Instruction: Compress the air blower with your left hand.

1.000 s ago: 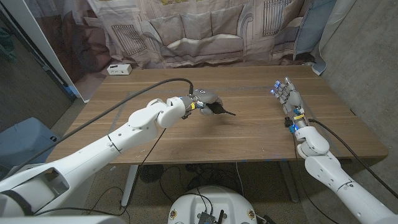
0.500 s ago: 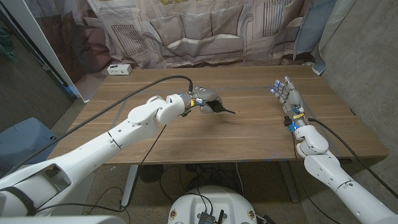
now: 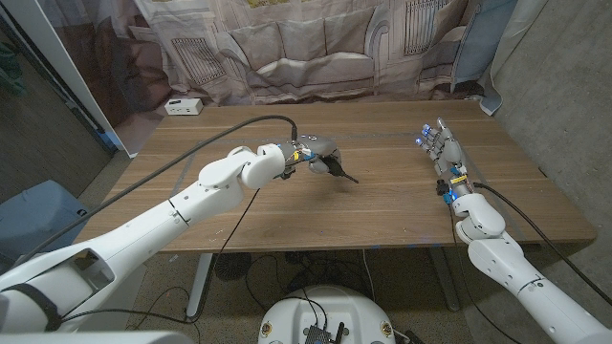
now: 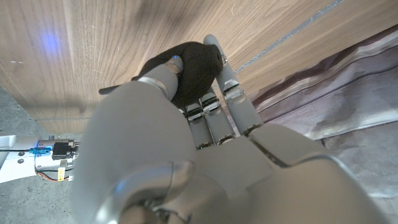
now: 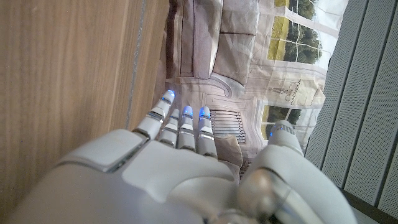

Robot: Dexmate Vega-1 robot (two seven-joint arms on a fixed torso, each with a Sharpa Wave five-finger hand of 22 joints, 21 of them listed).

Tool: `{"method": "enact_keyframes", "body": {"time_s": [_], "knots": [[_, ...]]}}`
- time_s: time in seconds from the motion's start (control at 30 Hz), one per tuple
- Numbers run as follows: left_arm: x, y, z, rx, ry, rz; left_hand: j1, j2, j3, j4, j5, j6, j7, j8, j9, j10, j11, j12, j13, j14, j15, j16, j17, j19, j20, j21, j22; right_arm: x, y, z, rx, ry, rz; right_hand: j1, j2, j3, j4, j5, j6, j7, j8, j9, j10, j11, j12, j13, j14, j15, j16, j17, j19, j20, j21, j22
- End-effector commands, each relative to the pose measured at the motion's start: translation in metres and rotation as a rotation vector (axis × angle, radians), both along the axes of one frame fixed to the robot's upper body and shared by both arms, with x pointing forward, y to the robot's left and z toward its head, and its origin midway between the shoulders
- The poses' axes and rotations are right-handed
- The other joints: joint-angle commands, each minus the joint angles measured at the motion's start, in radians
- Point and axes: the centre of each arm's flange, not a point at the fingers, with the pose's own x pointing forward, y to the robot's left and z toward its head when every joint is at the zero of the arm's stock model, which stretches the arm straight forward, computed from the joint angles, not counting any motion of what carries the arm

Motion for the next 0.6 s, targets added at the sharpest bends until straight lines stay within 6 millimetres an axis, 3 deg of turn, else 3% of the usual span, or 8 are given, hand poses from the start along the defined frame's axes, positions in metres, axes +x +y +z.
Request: {"method": "enact_keyframes", "body": {"time_s": [0.03,0.23,0.6], "knots": [[0.0041,-0.0043,-0.0034,-0.014,0.039,-0.016,0.037,-0.006,0.020,-0.004,-0.001,0.036,0.008,0.007,0.003,0.038,-0.003,0.012,0.016,0.130,-0.082,0.020,0.004,0.056,-0.022,0.031,0.005,-0.0004,-0.0017,-0.0031,0.000,0.015,-0.001,0.003,0.007,-0.004,0.000,-0.001,0.009,-0.004,0.001,0.005,0.011,0.002,0.005,0.002,0.009,-0.004,0.003,0.001,0.005,0.003,0.006,0.003],[0.0058,-0.0056,-0.0027,-0.012,0.034,-0.007,0.050,-0.009,0.025,-0.005,-0.003,0.061,0.014,0.011,0.003,0.053,0.001,0.016,0.024,0.151,-0.089,0.022,0.006,0.070,-0.029,0.042,0.007,0.0020,-0.0023,-0.0045,0.004,0.021,0.002,0.004,0.007,-0.005,0.000,-0.001,0.010,-0.005,0.001,0.005,0.011,0.002,0.005,0.002,0.008,-0.004,0.003,0.001,0.005,0.003,0.006,0.003],[0.0095,-0.0053,-0.0001,-0.004,0.038,-0.006,0.051,-0.009,0.021,0.003,-0.006,0.056,0.006,0.003,0.004,0.046,-0.004,0.012,0.034,0.153,-0.093,0.021,0.013,0.043,-0.021,0.038,0.009,0.0061,-0.0025,-0.0028,0.000,0.025,0.005,0.004,0.007,-0.005,0.000,-0.001,0.010,-0.005,0.001,0.005,0.010,0.000,0.004,0.002,0.008,-0.004,0.003,0.001,0.005,0.004,0.006,0.003]]}}
